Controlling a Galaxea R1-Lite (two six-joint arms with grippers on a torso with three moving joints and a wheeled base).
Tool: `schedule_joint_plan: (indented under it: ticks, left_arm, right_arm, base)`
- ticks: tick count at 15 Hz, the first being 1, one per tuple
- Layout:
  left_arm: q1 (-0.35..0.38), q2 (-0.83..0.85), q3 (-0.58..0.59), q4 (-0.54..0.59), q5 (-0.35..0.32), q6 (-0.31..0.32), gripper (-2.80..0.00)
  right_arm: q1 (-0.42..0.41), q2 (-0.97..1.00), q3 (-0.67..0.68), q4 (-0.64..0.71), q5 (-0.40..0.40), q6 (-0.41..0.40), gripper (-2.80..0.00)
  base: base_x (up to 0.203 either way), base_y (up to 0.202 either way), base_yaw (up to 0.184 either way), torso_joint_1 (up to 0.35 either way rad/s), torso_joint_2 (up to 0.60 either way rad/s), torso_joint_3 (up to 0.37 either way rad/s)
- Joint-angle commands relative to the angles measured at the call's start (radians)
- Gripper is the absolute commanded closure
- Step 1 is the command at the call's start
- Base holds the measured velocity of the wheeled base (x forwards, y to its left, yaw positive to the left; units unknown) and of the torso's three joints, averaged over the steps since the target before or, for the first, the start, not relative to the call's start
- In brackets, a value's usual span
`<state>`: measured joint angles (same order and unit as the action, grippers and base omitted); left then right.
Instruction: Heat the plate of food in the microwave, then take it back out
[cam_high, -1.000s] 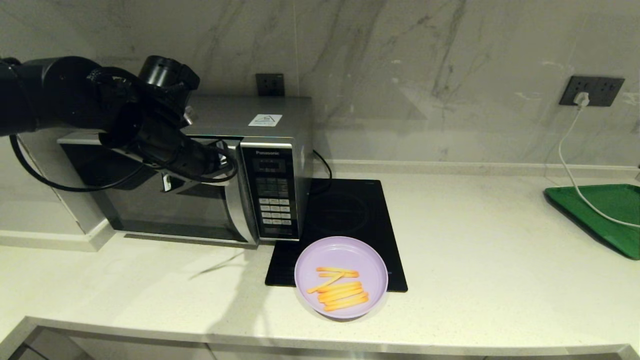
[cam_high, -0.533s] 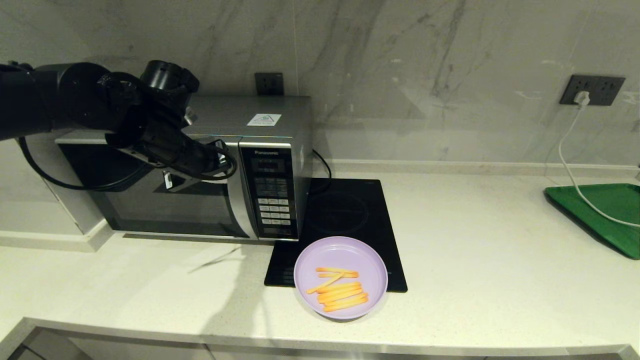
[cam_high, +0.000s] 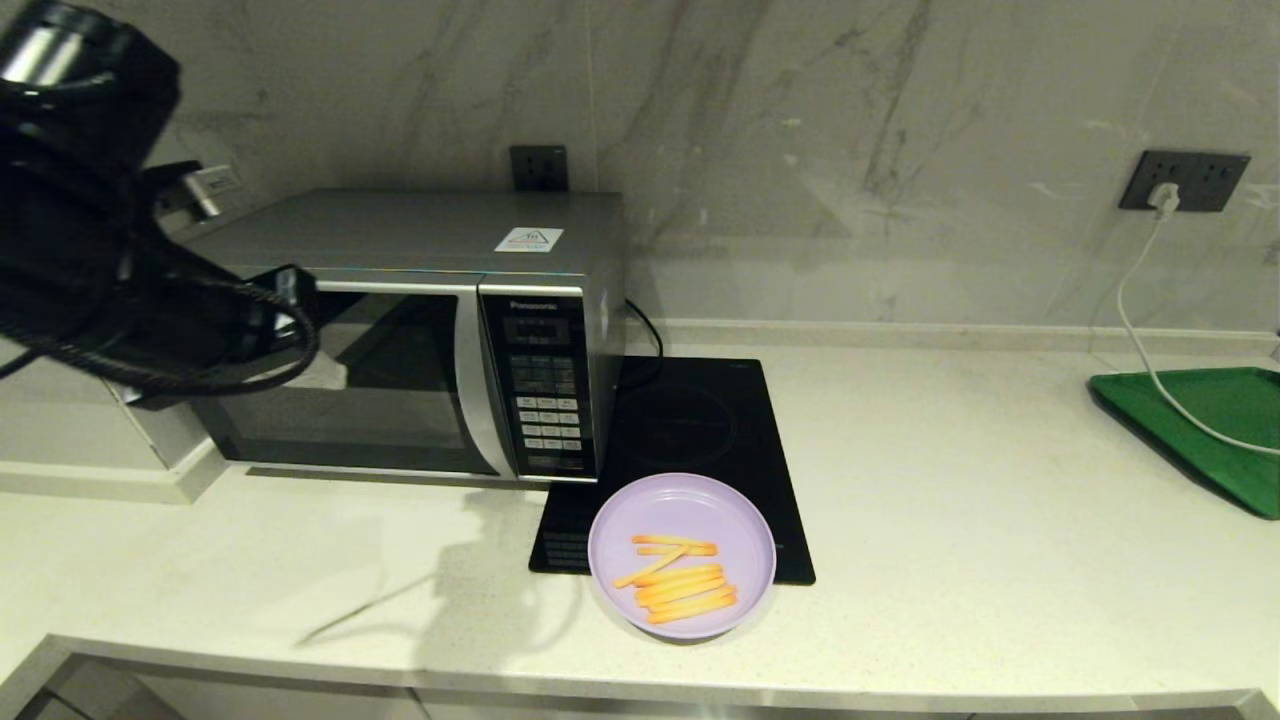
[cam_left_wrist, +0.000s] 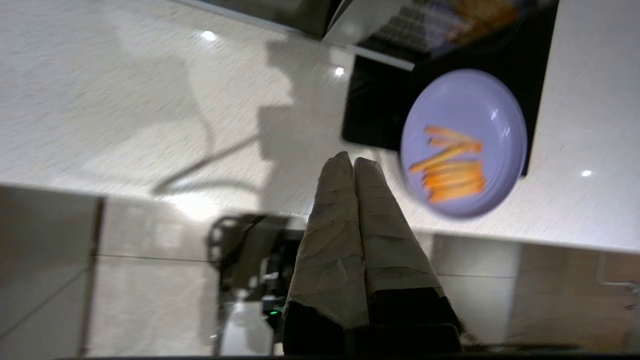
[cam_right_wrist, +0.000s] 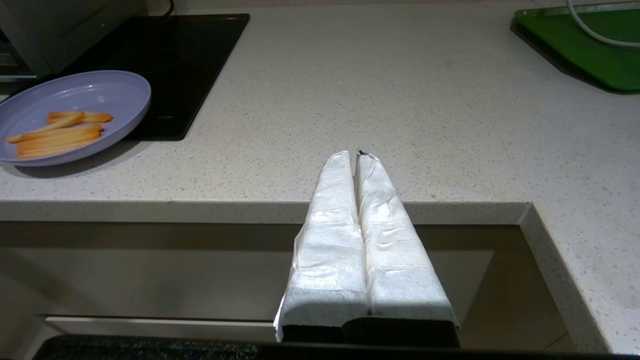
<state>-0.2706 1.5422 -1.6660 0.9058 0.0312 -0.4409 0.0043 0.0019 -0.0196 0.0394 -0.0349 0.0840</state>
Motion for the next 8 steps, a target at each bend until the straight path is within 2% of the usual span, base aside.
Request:
schedule_joint_plan:
  ticks: [1, 4, 8]
  left_arm:
    - [0.002, -0.291, 0.141, 0.017, 0.045, 0.067, 0.00]
    - [0.003, -0.559, 0.282, 0.017, 0.125, 0.159, 0.00]
    - [0.005, -0.920, 0.498, 0.058, 0.275, 0.255, 0.00]
  right_arm:
    - [0.000, 0.000, 0.000, 0.001, 0.000, 0.000, 0.00]
    - [0.000, 0.000, 0.001, 0.001, -0.001, 0.000, 0.00]
    - [0.000, 0.000, 0.000, 0.001, 0.000, 0.000, 0.00]
  base:
    - [0.000, 0.000, 0.000, 0.000, 0.00, 0.000]
    - [0.000, 0.000, 0.000, 0.000, 0.00, 0.000]
    - [0.000, 0.000, 0.000, 0.000, 0.00, 0.000]
